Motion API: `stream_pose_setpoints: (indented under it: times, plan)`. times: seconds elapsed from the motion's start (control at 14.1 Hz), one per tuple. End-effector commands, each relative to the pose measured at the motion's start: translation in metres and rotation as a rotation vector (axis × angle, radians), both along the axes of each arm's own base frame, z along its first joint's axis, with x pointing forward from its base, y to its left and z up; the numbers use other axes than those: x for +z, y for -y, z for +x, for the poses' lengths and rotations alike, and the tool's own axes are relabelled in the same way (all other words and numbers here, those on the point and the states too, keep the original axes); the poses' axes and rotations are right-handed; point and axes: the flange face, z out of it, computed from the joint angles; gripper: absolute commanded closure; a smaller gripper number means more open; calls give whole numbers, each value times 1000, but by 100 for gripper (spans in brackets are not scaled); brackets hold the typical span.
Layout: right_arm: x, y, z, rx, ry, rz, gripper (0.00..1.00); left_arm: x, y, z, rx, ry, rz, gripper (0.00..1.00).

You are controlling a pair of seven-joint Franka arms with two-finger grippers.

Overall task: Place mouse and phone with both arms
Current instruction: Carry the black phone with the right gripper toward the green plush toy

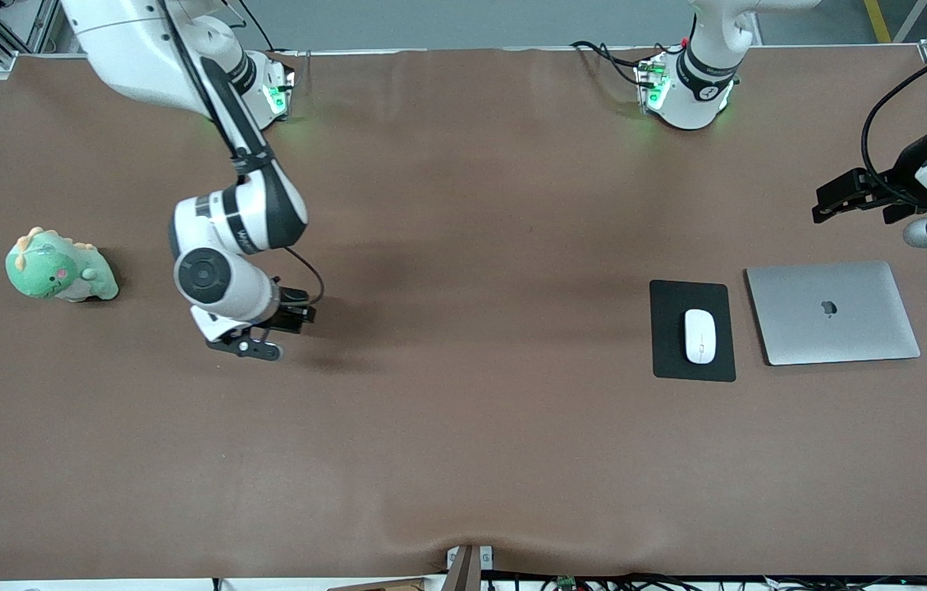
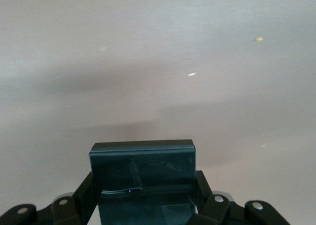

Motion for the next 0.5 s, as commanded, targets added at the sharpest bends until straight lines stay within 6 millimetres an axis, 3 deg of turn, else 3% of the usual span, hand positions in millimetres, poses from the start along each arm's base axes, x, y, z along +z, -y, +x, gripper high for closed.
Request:
stream_pose_setpoints:
  times: [0.0, 0.42]
  plan:
    - [3, 49, -20, 45, 26, 23, 100, 10, -1, 2, 1, 2, -19, 0]
    - [-27, 156, -28, 73, 54, 47, 100, 9, -3, 4, 2, 7, -18, 0]
